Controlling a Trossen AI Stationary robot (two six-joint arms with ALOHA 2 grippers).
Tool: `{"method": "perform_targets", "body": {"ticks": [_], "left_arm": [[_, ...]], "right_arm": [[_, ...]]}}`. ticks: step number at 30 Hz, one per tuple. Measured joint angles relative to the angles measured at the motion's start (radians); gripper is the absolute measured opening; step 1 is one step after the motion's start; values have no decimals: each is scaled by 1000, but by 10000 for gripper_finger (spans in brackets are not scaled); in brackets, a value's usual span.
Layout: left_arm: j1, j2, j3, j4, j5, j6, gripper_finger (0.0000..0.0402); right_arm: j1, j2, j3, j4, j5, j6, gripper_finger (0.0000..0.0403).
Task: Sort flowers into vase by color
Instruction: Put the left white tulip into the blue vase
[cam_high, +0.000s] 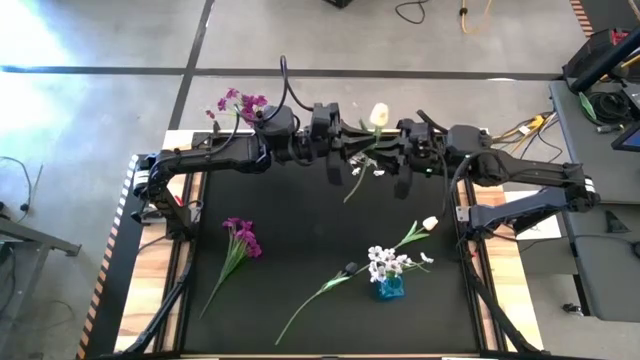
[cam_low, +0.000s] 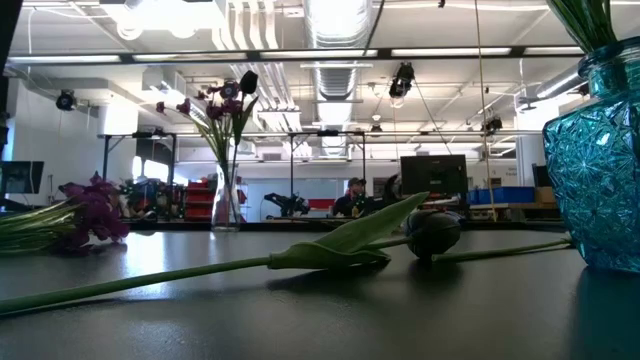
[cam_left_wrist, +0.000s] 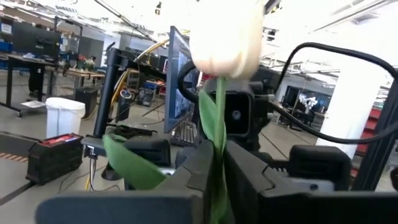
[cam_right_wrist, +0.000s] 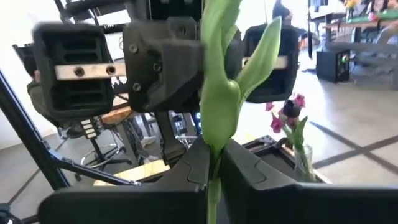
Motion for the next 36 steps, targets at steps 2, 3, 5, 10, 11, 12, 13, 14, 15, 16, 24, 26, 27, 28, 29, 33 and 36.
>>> {"method": "perform_targets", "body": {"ticks": [2,3,5,10,11,12,13,14,15,16,24,26,27,28,29,33,36], "left_arm": [[0,0,0,-1,26,-1,41],[0,0,0,-7,35,-1,49],[-3,0,0,-37,47,-2,66],[-20,0,0,-118,50,27,104],[-25,0,0,-124,50,40,110],[-30,0,0,-128,50,50,116],[-35,0,-3,-129,50,56,121],[-38,0,-5,-131,49,60,126],[-41,0,-7,-133,49,63,129],[-44,0,-8,-138,48,65,132],[-47,0,-53,-129,31,60,136],[-47,0,-83,-99,20,49,136],[-47,0,-96,-88,19,44,136],[-47,0,-109,-77,19,37,136],[-47,0,-121,-63,19,33,136],[-46,-6,-164,-31,10,18,136],[-45,-16,-174,-32,-11,21,136]], "right_arm": [[0,-25,0,-6,7,-8,15],[0,-39,0,-6,10,-10,15],[0,-67,0,-17,15,-16,15],[0,-143,0,-87,71,-49,14],[-1,-161,0,-109,80,-56,14],[0,-180,0,-131,87,-64,14],[0,-198,0,-154,88,-69,14],[0,-217,0,-178,88,-72,14],[-1,-236,0,-202,89,-73,14],[0,-255,0,-224,88,-76,13],[26,-366,0,-442,72,-52,13],[47,-378,-6,-466,44,-42,13],[60,-382,-10,-468,23,-36,13],[74,-384,-14,-471,2,-28,13],[90,-384,-20,-472,-16,-17,13],[171,-385,-57,-469,-51,28,13],[240,-382,-103,-464,-43,70,13]]}}
